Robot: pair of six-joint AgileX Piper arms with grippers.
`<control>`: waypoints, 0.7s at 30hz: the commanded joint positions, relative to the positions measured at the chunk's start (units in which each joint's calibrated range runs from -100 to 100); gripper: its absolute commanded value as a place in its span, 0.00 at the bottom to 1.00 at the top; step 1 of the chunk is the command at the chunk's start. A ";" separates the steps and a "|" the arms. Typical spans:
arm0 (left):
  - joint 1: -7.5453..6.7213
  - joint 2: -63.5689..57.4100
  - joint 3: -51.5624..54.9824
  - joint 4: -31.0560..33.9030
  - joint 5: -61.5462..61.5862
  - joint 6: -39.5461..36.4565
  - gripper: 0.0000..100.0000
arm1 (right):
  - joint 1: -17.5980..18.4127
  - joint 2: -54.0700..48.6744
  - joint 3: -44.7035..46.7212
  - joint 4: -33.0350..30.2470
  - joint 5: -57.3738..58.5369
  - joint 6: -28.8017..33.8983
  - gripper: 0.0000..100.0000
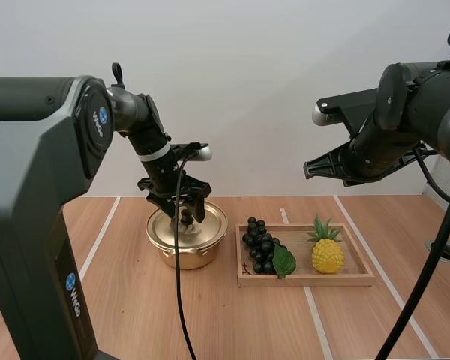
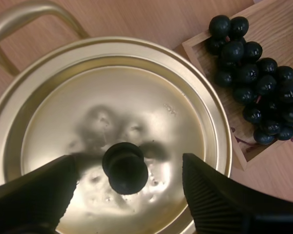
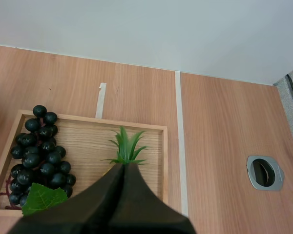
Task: Open the pot, put the pineapple inside, and close it
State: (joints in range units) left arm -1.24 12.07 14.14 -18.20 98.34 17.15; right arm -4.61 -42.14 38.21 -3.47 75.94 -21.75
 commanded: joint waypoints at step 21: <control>-0.12 0.72 0.09 -1.03 -7.06 0.50 0.00 | -0.19 -0.29 0.09 1.88 -0.62 0.50 0.00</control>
State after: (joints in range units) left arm -1.32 12.48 14.14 -19.19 94.29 17.51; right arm -4.61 -42.14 38.21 -2.24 75.79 -21.75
